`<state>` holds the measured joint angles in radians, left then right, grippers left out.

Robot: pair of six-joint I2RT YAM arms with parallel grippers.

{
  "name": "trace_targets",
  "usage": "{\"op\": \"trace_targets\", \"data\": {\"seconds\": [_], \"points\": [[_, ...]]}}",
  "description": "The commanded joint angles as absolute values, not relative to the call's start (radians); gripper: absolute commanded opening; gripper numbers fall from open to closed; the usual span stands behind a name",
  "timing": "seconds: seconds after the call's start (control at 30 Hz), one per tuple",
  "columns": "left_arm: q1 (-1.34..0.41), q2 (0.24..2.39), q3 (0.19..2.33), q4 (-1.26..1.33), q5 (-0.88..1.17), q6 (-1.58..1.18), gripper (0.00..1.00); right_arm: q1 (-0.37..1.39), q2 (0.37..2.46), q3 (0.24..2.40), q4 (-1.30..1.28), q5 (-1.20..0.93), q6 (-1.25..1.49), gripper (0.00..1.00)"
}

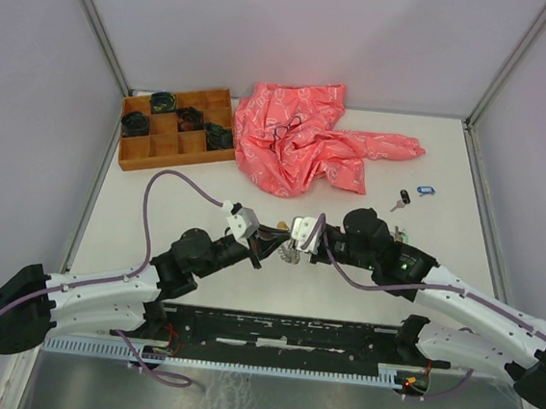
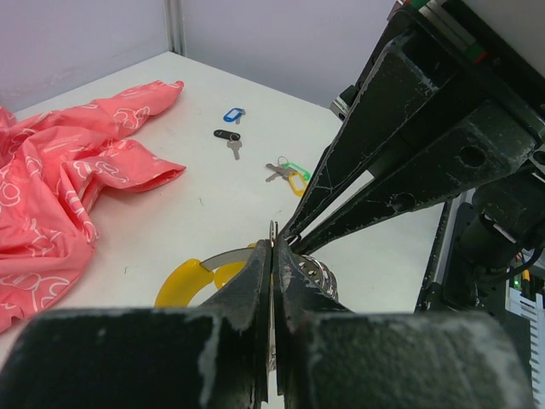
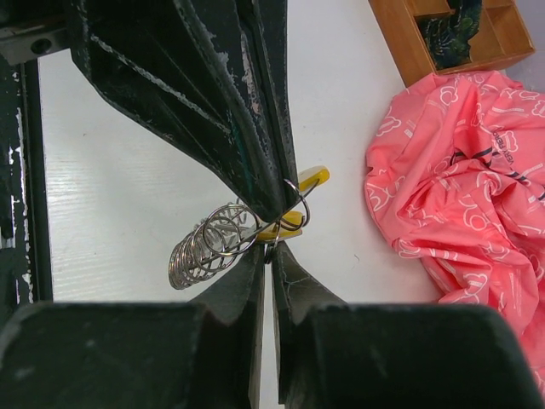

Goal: Put the keys on the keyring

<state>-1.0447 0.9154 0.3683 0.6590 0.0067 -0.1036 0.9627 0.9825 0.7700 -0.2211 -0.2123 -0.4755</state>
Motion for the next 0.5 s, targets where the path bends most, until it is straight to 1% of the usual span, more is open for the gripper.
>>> {"op": "trace_targets", "data": {"seconds": [0.0,0.27,0.4,0.47], "points": [[-1.043,0.899,0.374,0.753,0.025,-0.109,0.03,0.963,0.954,0.770,-0.150,-0.239,-0.466,0.13],[-1.044,0.902,0.373,0.757,0.033,-0.110,0.03,0.964,0.940,0.767,-0.132,-0.270,-0.467,0.15],[-1.043,0.900,0.375,0.758,0.036,-0.107,0.03,0.965,0.948,0.771,-0.136,-0.273,-0.466,0.11],[-1.044,0.901,0.376,0.758,0.039,-0.105,0.03,0.964,0.949,0.774,-0.140,-0.270,-0.469,0.07]]}}
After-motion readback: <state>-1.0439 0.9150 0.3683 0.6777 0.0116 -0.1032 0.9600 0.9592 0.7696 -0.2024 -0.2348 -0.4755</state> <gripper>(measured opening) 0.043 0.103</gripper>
